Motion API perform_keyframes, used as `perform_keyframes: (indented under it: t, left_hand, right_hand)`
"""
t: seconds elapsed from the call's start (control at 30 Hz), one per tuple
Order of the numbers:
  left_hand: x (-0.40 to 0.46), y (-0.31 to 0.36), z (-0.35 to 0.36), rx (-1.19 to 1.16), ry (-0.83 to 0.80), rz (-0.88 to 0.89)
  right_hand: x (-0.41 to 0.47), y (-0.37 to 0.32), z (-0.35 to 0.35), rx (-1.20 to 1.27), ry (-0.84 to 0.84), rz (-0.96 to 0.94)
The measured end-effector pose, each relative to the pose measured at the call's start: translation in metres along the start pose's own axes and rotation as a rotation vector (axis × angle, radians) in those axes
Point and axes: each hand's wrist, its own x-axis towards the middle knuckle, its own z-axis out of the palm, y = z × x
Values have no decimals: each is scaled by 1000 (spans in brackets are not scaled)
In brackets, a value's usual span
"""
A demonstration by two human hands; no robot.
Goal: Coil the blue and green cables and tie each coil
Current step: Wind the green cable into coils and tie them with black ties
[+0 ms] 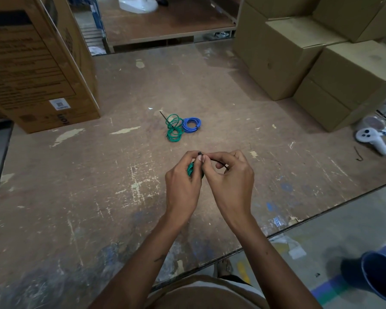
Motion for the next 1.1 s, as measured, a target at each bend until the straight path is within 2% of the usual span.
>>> perform_keyframes:
  t: [0.3, 0.73, 1.1]
  left_hand:
    - [1, -5, 3, 37, 1, 2]
    - [2, -8, 1, 135, 11, 122]
    - [4, -11, 1, 111, 1, 86]
  right_hand:
    - [0, 1, 1, 1, 2, 11]
    - [0, -1, 7, -19, 44, 19]
    - [-3, -2, 9, -54, 51, 21]
